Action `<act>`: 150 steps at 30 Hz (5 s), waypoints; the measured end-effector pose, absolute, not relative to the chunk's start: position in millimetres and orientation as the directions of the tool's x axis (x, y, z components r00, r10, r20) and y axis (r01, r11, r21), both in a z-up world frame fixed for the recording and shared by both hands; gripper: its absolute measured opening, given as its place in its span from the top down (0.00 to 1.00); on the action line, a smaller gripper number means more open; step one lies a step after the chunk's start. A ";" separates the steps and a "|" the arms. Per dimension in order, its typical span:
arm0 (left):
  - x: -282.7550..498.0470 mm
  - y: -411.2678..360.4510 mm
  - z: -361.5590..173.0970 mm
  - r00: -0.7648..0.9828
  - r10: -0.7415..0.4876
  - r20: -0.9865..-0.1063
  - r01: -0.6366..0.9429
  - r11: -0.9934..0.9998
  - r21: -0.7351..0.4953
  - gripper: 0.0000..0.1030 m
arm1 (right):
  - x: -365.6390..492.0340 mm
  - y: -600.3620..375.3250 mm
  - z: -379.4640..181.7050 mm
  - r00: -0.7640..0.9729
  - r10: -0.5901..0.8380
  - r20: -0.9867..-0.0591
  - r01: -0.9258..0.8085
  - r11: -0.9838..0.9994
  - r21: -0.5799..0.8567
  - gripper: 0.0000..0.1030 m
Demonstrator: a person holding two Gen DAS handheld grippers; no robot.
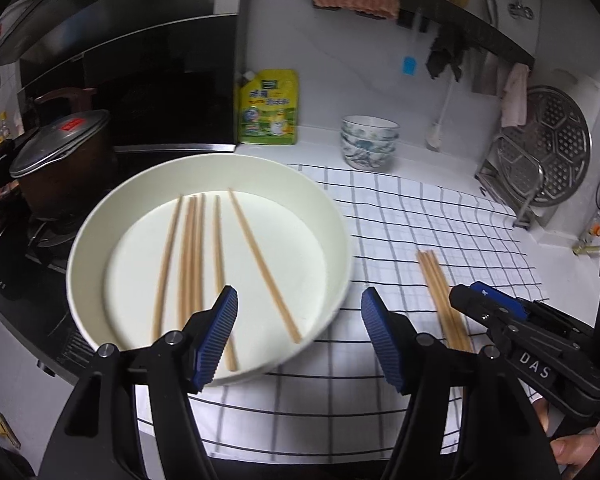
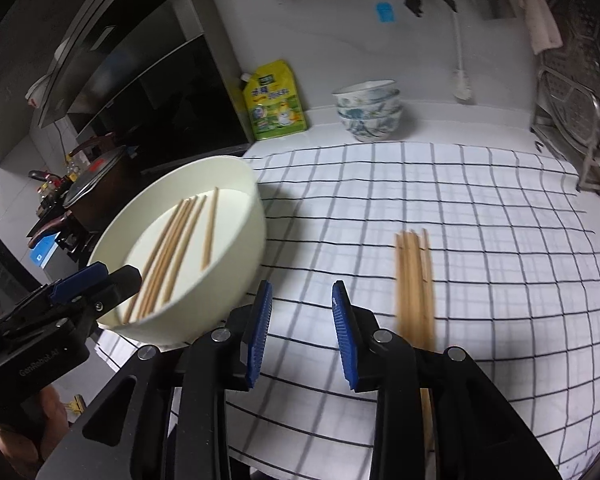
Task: Organize utensils
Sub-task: 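Move both open tools back over the remaining chopsticks, then close the left tool on one chopstick while the right tool grasps another, then lift both held chopsticks and carry them over the cream basin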
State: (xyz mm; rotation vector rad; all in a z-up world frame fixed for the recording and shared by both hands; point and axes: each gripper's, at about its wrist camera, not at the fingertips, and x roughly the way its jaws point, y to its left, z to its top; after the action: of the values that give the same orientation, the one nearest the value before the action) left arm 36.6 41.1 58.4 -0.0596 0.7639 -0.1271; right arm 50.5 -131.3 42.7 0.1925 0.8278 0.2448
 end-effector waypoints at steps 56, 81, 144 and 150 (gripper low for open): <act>35.6 -63.2 -21.4 0.622 -0.132 -0.772 0.098 0.991 -0.091 0.22 | 50.3 -209.0 -40.8 0.540 0.124 -0.833 -0.114 0.991 0.073 0.61; 65.7 -104.1 -51.1 0.560 -0.143 -0.816 0.134 0.988 -0.081 0.22 | 47.3 -256.4 -42.6 0.557 0.099 -0.825 -0.016 0.994 0.108 0.60; 56.7 33.5 59.2 0.730 -0.184 -0.658 0.129 0.983 -0.131 0.93 | 73.6 -129.3 51.5 0.698 0.320 -0.641 -0.157 0.941 0.300 0.94; 69.1 99.0 63.7 0.755 -0.087 -0.650 0.018 0.993 -0.113 0.93 | 100.5 -67.4 61.9 0.663 0.391 -0.639 -0.266 0.920 0.287 0.94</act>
State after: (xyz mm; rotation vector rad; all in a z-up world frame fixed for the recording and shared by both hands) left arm 69.1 99.0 63.7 -0.1014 0.7131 -0.0576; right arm 100.5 -67.4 61.9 0.1746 0.7608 0.3733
